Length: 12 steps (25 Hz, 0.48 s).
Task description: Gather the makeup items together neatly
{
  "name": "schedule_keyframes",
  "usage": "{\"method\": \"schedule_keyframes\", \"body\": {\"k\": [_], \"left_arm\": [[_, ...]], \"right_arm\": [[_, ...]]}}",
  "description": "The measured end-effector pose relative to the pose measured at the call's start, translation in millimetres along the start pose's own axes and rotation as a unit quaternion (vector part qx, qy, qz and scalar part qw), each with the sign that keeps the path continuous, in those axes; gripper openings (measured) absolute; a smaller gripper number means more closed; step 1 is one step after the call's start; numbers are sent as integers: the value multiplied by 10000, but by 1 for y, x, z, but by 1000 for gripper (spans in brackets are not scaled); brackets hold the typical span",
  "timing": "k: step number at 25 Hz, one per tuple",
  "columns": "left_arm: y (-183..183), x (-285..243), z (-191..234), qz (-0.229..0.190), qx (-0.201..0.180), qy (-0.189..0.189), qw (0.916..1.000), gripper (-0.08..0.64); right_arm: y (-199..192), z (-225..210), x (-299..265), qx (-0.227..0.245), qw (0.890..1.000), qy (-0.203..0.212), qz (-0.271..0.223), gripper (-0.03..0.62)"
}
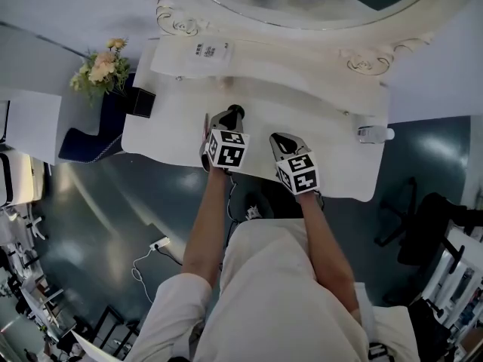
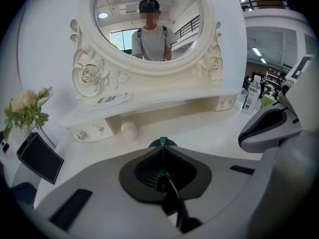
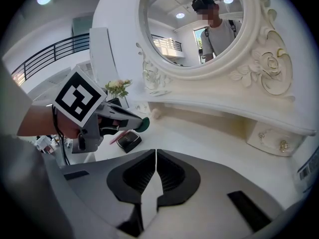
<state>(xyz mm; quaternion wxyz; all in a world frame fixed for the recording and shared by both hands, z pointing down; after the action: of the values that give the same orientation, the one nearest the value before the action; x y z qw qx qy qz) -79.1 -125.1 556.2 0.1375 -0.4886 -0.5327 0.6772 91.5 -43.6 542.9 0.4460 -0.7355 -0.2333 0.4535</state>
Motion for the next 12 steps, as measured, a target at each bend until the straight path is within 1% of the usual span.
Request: {"method": "schedule_keyframes", "body": {"k": [6, 9, 12], "left_arm": [[-12, 22, -33, -180, 533, 274, 9980, 22], [-18, 26, -44, -153, 726, 383, 9965, 22], [-25, 25, -52, -37, 879, 406, 9953, 23]], "right_arm": [[-9, 9, 19, -93, 9999, -107, -81, 44], [-13, 11, 25, -86, 9999, -115, -81, 44], [-16, 8, 31, -101, 9999, -121, -56, 44]]}}
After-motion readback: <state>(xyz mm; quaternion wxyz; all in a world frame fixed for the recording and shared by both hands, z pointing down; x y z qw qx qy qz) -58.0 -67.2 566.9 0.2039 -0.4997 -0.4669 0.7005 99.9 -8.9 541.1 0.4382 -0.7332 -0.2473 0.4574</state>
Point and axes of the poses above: the fingertips, and each gripper's own axes: x backward along the fingers, z to its left, y out of its top, the point moved 10 cm from there along x, backward along the fingers, and after that the axes turned 13 degrees about -z, right-handed, at the moved point
